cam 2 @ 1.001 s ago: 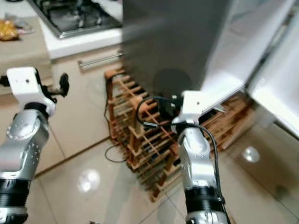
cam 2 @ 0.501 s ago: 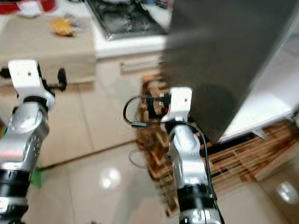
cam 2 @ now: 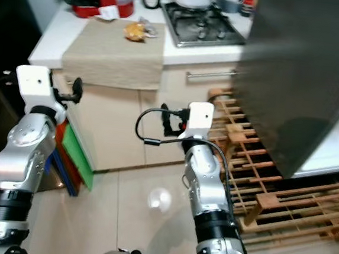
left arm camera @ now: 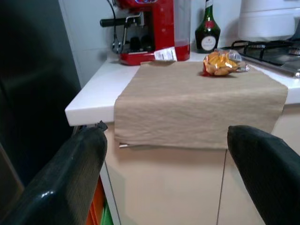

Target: Restocking fridge

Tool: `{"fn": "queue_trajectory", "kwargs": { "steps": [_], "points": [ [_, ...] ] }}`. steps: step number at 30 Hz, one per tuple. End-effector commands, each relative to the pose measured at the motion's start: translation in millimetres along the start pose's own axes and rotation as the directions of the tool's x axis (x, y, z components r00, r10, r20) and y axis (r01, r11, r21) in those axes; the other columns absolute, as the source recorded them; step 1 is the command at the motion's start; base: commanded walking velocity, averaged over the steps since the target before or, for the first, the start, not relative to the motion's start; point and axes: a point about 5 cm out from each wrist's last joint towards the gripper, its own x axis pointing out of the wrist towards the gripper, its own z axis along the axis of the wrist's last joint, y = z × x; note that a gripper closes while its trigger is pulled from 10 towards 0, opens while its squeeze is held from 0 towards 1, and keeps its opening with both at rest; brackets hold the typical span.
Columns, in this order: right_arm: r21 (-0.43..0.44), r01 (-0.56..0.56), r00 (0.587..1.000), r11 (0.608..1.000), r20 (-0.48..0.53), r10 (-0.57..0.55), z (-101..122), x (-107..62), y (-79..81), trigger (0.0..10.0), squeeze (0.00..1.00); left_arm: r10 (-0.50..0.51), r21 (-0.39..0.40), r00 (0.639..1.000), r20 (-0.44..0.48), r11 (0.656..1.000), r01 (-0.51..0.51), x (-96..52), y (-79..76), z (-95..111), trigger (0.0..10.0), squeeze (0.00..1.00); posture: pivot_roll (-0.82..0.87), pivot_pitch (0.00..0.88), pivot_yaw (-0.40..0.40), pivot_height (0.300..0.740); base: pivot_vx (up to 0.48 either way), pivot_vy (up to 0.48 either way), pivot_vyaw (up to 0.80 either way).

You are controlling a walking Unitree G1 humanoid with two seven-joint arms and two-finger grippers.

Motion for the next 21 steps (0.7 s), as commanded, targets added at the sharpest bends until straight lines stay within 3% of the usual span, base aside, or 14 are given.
{"fn": "queue_trajectory", "kwargs": {
  "steps": [1, 4, 6, 9, 10, 11, 14, 17, 21],
  "points": [
    [-0.010, -0.011, 1.000, 1.000, 0.020, 0.011, 4, 2.4, 2.7, 10.0, 0.03, -0.010, 0.012, 1.000, 0.005, 1.000, 0.010, 0.8, -1.1, 1, 10.0, 0.00, 0.03, 0.000, 0.068, 0.740, 0.000, 0.000, 0.57],
    [-0.046, 0.015, 0.999, 0.999, 0.035, -0.013, 9, 1.4, -2.6, 10.0, 0.05, -0.017, 0.001, 1.000, 0.001, 1.000, 0.017, 0.1, -4.2, -2, 10.0, 0.00, 0.02, 0.000, 0.058, 0.740, 0.000, 0.000, 0.57],
    [-0.120, 0.047, 0.999, 0.992, 0.033, -0.043, 11, 0.6, -7.9, 10.0, 0.08, -0.014, -0.021, 1.000, -0.008, 1.000, 0.014, 0.6, -5.4, -4, 10.0, 0.00, 0.01, 0.000, 0.051, 0.740, 0.000, 0.000, 0.57],
    [-0.300, 0.106, 0.994, 0.948, 0.023, -0.104, 13, 2.2, -16.5, 10.0, 0.13, 0.016, -0.062, 1.000, -0.025, 0.998, -0.017, 3.6, -3.3, -6, 10.0, 0.00, 0.00, 0.000, 0.047, 0.740, 0.000, 0.000, 0.58],
    [-0.300, 0.106, 0.994, 0.948, 0.023, -0.104, 13, 2.2, -16.5, 10.0, 0.13, 0.016, -0.062, 1.000, -0.025, 0.998, -0.017, 3.6, -3.3, -6, 10.0, 0.00, 0.00, 0.000, 0.047, 0.740, 0.000, 0.000, 0.58],
    [-0.297, 0.116, 0.993, 0.948, 0.033, -0.111, 16, 3.8, -19.4, 10.0, 0.02, -0.030, -0.105, 1.000, -0.005, 0.994, 0.029, 3.7, -8.5, -5, 10.0, 0.00, -0.01, 0.000, 0.042, 0.740, 0.000, 0.000, 0.56],
    [-0.279, 0.125, 0.992, 0.952, 0.030, -0.121, 16, 3.8, -21.7, 10.0, 0.00, -0.079, -0.151, 0.996, 0.029, 0.985, 0.083, 1.7, -13.7, -1, 10.0, 0.00, -0.01, 0.000, 0.040, 0.740, 0.000, 0.000, 0.56],
    [-0.239, 0.150, 0.989, 0.959, 0.029, -0.147, 14, 1.3, -23.8, 10.0, 0.00, -0.099, -0.067, 0.994, 0.048, 0.993, 0.102, 0.4, -17.4, 3, 10.0, 0.00, 0.00, 0.000, 0.041, 0.740, 0.480, 0.000, 0.00],
    [-0.236, 0.136, 0.991, 0.962, 0.030, -0.132, 13, 1.0, -19.2, 10.0, 0.00, -0.117, -0.049, 0.990, 0.077, 0.991, 0.121, 0.7, -18.3, 9, 10.0, 0.00, 0.00, 0.000, 0.043, 0.740, 0.480, 0.000, 0.00]
  ]
}}
